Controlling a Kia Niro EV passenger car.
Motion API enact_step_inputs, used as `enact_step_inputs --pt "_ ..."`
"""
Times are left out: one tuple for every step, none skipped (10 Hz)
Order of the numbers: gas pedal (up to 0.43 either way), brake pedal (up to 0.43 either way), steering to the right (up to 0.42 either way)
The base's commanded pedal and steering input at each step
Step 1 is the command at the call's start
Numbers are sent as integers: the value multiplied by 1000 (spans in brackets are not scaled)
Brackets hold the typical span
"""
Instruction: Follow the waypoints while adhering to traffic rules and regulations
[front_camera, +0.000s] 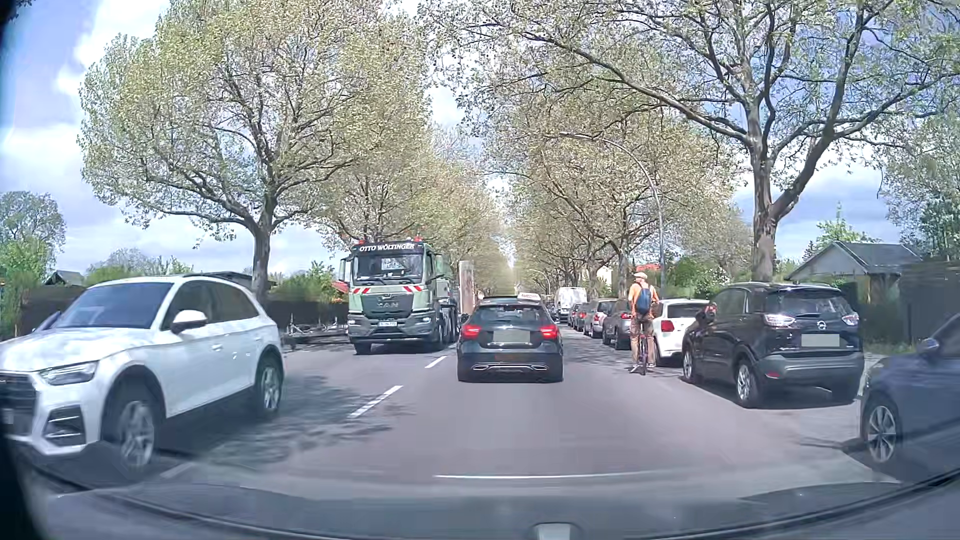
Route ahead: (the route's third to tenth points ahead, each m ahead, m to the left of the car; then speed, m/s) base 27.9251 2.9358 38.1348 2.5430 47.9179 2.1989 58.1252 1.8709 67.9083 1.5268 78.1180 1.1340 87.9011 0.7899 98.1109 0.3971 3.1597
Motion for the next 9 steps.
enact_step_inputs --pt "339 24 -72" --pt "339 24 -68" --pt "339 24 -58" --pt "339 24 -42" --pt "339 24 -35" --pt "339 24 -32" --pt "339 24 -25" --pt "339 24 -18" --pt "331 24 -8"
